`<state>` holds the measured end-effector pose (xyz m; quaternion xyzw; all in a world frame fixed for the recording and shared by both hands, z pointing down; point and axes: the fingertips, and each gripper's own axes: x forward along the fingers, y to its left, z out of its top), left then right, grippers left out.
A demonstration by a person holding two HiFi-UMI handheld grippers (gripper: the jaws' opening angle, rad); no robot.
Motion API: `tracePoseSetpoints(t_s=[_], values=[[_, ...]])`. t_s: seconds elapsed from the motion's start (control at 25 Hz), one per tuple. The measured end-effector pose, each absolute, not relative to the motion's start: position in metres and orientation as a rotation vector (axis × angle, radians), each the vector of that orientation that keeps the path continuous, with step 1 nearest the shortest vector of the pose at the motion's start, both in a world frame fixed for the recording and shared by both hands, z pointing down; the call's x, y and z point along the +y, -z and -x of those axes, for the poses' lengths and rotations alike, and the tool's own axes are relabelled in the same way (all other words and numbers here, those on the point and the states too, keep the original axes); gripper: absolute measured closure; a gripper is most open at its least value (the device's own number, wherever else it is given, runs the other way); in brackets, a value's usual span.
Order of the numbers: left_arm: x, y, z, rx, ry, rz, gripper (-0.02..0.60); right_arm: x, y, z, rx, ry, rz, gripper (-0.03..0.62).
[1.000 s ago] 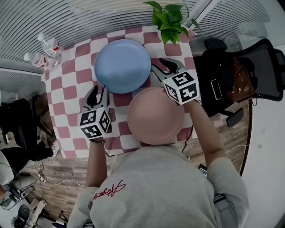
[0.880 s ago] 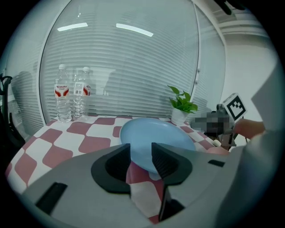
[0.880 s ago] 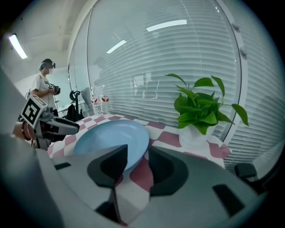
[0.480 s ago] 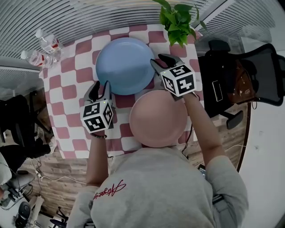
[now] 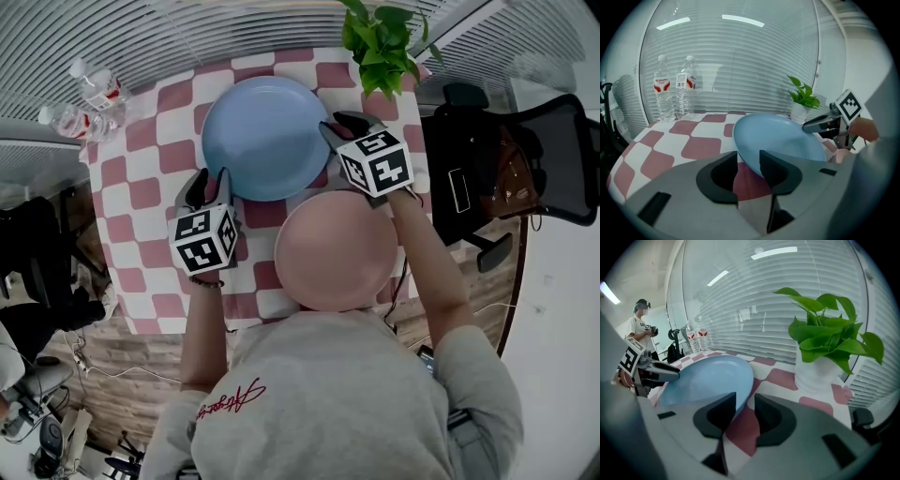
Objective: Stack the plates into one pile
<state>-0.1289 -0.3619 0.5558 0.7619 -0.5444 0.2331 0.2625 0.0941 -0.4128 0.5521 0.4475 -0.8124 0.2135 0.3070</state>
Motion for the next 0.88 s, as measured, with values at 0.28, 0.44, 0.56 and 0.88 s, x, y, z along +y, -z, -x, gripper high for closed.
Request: tracePoseSetpoints(t_s=[0.28,0.44,0.56,0.88], values=[[-0.3644,-0.5616,0.1286,-1.467,-0.635,-2.041,0.434,-0.4113,-0.5553,-0.0880,-2.166,-0.571,-1.137,0.490],[-0.3648,-0.5624,0.1279,-1.459,-0.624,-2.043,0.434,-0.4115,-0.5562,-0.0872,-2.162,-0.568,-1.129,0.493],[-0.3649,-0.5626,0.1285,-1.454,-0.607,-2.033,0.434,-0.4116,-0.5568,-0.0877,-2.170,-0.608,-1.135,0.496],[-0.3635,-0.5591,0.1272,-1.447,-0.621,-2.045,0.436,-0.4110,-0.5568,-0.0879,-2.106,-0.535,-1.154,0.508]])
